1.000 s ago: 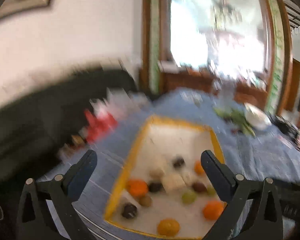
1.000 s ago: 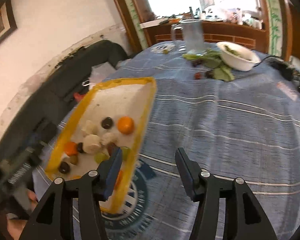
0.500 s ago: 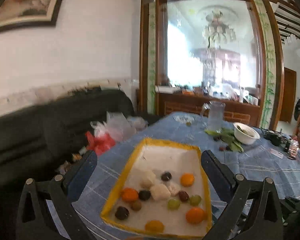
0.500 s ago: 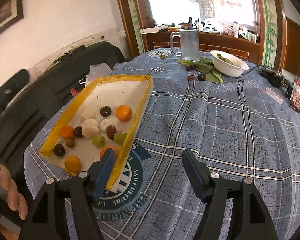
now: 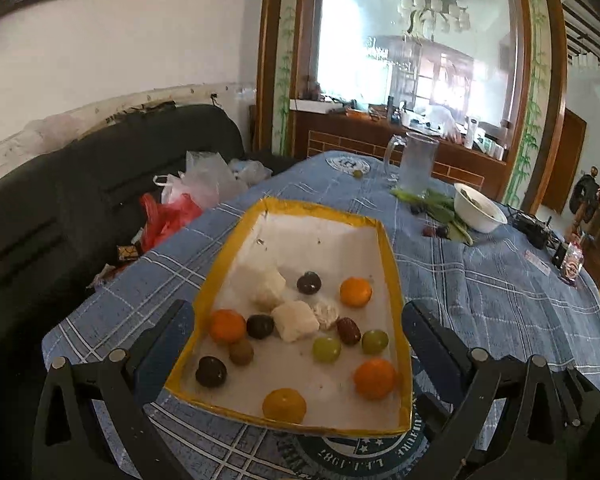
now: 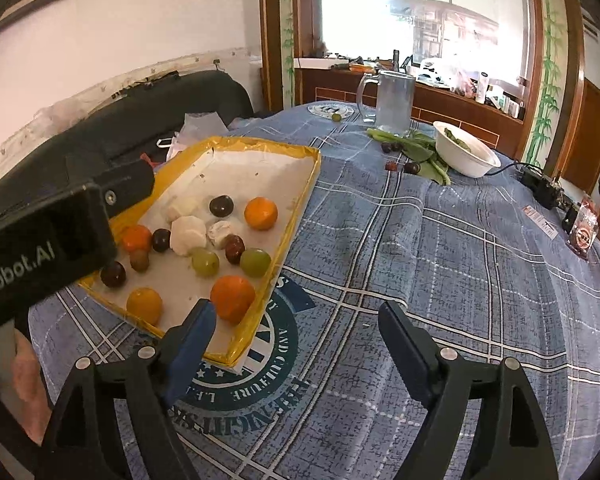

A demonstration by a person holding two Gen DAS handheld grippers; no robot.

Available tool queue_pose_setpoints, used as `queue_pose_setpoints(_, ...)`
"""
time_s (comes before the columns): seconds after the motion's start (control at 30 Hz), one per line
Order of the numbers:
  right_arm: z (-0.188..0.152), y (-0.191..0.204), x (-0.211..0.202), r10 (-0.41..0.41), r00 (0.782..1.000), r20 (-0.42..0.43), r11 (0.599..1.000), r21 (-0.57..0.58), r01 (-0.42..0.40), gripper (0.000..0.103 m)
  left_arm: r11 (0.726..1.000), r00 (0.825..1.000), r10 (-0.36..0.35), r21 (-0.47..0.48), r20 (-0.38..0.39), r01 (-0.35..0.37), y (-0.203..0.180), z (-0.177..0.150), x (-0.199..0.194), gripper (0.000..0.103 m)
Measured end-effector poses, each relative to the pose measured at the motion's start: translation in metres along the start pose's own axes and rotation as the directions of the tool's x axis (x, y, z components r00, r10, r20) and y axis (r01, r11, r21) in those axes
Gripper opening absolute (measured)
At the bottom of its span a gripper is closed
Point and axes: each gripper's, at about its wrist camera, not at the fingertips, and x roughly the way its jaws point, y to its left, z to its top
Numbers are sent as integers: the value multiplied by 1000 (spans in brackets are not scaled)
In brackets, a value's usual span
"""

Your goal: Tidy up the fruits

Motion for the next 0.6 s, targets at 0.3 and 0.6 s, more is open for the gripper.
queue_pose_setpoints(0.3, 0, 7, 12, -15, 999, -33, 1000, -15, 15, 87, 1000, 999, 4, -1, -42, -4, 5, -2, 9, 103)
queue_pose_setpoints(0.6, 5, 7, 20, -30, 998, -51, 1000, -3, 30, 88, 1000, 998, -2, -11, -69, 1, 7, -3, 15, 103)
